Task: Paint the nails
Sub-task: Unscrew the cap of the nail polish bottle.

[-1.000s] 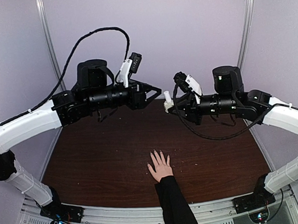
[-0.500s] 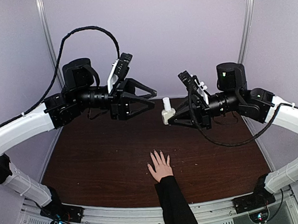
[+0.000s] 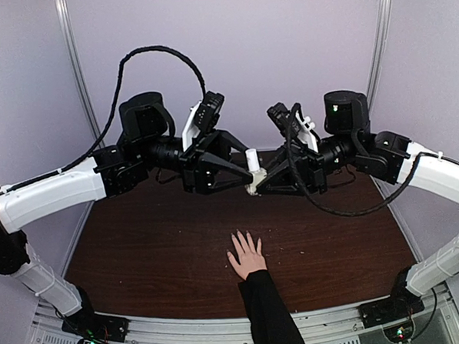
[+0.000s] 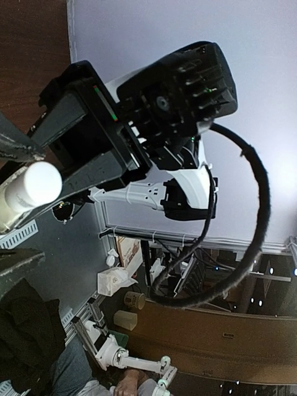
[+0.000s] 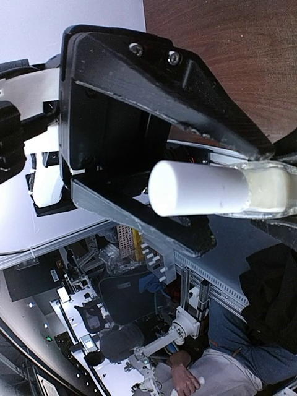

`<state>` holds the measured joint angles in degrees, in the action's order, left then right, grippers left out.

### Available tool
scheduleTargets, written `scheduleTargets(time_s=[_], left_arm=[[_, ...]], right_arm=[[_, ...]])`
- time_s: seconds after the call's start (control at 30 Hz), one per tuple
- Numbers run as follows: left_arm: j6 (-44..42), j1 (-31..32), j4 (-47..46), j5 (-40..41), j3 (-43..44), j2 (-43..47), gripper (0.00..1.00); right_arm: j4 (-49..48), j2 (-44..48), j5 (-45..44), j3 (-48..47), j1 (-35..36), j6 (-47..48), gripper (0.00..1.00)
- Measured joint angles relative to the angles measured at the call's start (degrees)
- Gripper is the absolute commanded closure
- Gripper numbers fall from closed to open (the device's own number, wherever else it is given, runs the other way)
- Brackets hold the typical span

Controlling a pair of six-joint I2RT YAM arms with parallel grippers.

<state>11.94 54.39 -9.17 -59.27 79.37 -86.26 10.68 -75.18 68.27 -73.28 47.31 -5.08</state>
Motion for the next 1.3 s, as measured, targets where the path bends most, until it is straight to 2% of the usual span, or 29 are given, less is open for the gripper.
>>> scheduleTargets(time_s=[0.27,0.73,1.03,1.3], left_arm=[[2.3,0.0,-5.0,-2.6,0.5,-1.0,0.59],[6.8,0.0,-10.9,-4.1,0.7,-1.9,0.85],[7.5,0.0,-10.2,-4.5,0.7,-1.8,1.00],[2.0,-0.2,-1.1,3.3,0.7,-0.1,1.00]], right_arm=[[-0.2,-0.4,2.4,-0.1,0.2,-0.9,1.00],[-0.2,-1.1,4.0,-0.7,0.7,-0.9,1.00],[4.0,-1.2,3.1,-2.3,0.7,2.5,1.00],[12.1,-0.9,-5.8,-4.3,0.5,9.9,1.00]])
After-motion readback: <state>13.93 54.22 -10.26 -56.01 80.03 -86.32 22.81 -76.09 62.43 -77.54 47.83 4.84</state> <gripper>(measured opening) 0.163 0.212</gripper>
